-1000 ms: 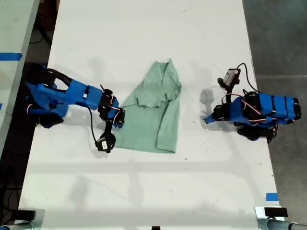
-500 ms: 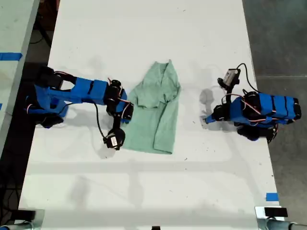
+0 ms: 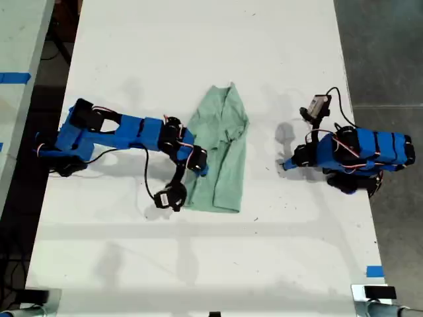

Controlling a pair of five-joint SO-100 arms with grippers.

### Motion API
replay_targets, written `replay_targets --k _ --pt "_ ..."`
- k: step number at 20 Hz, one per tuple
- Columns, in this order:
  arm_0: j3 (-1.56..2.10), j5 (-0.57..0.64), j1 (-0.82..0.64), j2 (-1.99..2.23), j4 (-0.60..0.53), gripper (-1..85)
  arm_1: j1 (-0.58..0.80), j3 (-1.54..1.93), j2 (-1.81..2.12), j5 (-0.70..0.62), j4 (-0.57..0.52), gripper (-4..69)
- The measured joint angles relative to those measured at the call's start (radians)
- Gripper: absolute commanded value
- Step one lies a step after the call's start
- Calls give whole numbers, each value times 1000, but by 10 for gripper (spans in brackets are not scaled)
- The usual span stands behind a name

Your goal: Fold t shirt

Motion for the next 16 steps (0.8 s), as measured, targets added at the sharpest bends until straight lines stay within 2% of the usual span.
replay_targets --k 2,4,5,9,11,13,15,16 --pt "0 8 0 -55 -69 28 0 0 0 0 0 -12" --pt "0 28 0 -91 -126 339 0 0 0 0 0 -12" --pt "0 37 0 -94 -137 348 0 0 0 0 0 -12" --pt "0 72 0 -80 -140 233 0 0 0 0 0 -12" --pt "0 72 2 -14 -112 211 0 0 0 0 0 -12" --pt "0 71 0 94 -38 209 0 0 0 0 0 -12" --pt "2 40 -20 230 78 1 0 0 0 0 0 -12" --pt "40 28 -43 311 126 1 0 0 0 0 0 -12"
